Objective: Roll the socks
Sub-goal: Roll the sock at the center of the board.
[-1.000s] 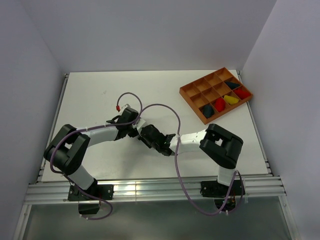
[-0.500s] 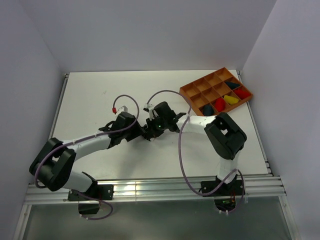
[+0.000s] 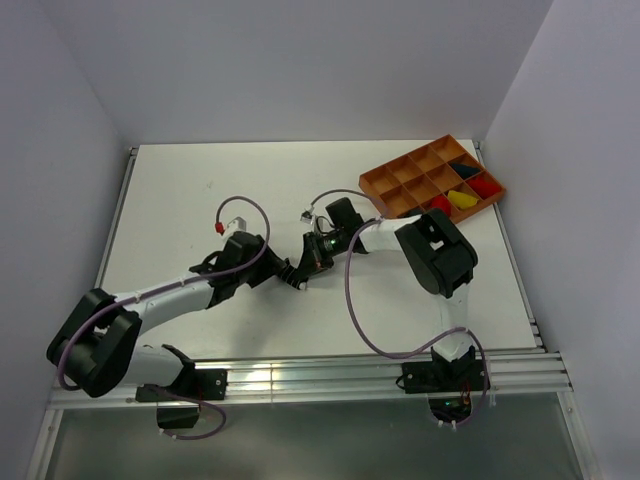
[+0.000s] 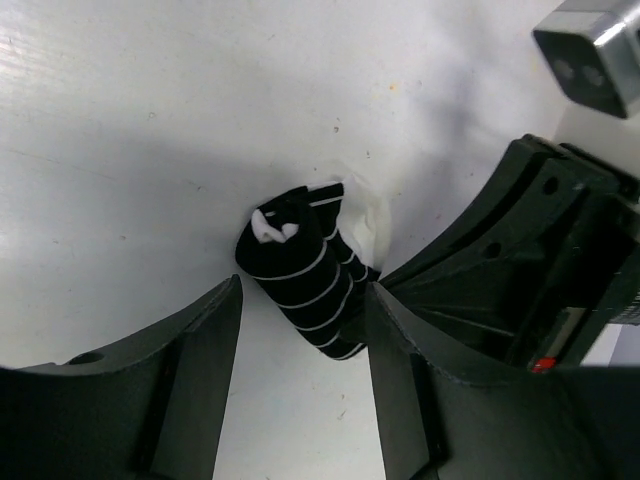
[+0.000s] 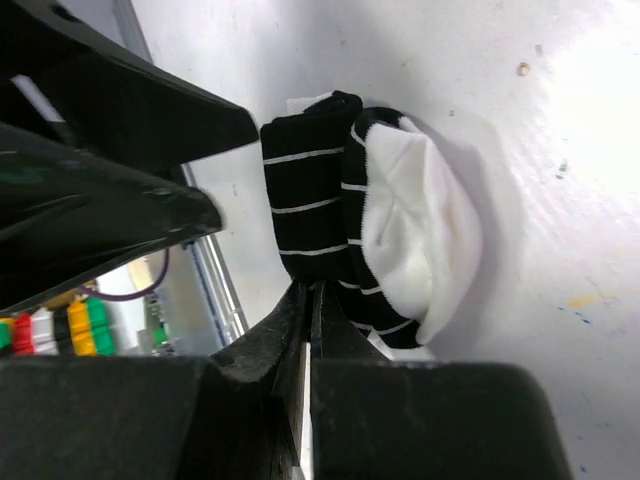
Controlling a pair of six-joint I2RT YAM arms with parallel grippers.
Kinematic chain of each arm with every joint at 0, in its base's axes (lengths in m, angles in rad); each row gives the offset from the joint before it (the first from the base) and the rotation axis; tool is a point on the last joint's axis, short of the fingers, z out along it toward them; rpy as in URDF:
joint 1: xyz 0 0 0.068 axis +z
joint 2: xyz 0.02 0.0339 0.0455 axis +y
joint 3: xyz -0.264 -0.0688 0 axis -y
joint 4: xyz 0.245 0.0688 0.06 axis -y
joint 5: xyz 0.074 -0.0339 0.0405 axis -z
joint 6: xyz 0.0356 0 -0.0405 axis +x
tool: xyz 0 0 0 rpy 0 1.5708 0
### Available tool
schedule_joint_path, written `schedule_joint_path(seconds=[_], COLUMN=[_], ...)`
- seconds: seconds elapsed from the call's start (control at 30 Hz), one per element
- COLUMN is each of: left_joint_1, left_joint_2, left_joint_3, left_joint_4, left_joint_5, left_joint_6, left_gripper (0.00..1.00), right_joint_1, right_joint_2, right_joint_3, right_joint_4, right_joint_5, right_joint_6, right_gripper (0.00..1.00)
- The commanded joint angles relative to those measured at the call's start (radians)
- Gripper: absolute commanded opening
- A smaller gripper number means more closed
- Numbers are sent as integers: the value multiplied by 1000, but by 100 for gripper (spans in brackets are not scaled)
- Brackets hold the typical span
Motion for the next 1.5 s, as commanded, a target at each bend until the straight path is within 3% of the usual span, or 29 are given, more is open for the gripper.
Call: schedule_joint_path(seconds=[0.0,0.4,0.57,0.7,0.73,0.8,0.87,1.13,1.27,1.47], left_joint_1=[0,0,-1,0,0,-1,-1,-6,-9,-12], left_joint_2=[48,203,251,277,280,278,278,277,283,289], left_joint_3=[7,51,62,78,82,93,105,163,199,220], left_joint_4=[61,98,78,46,39,16,-5,-123,-162,-171], left_joint_5=[20,31,28,26,26,26,17,5,4,14], left_joint_6=[-31,-38,-42,-38,-36,-28,-16,30,50,59], left_gripper=[56,52,46,31,16,7,4,0,0,0], right_joint_1=[-16,-63,-73,-71,-70,-68,-57,56,173,306], right_joint_2=[35,102,127,87,69,0,-79,-312,-393,-396], right_joint_3=[33,-22,-33,-61,-70,-93,-116,-194,-229,-248], right_joint_4=[-14,109,112,107,109,100,94,107,127,170], right_joint_5=[-43,-26,-12,41,58,100,169,486,771,939], right_joint_6=[32,156,155,120,112,75,36,-98,-204,-293], right_gripper=[0,0,0,0,2,11,21,44,50,51])
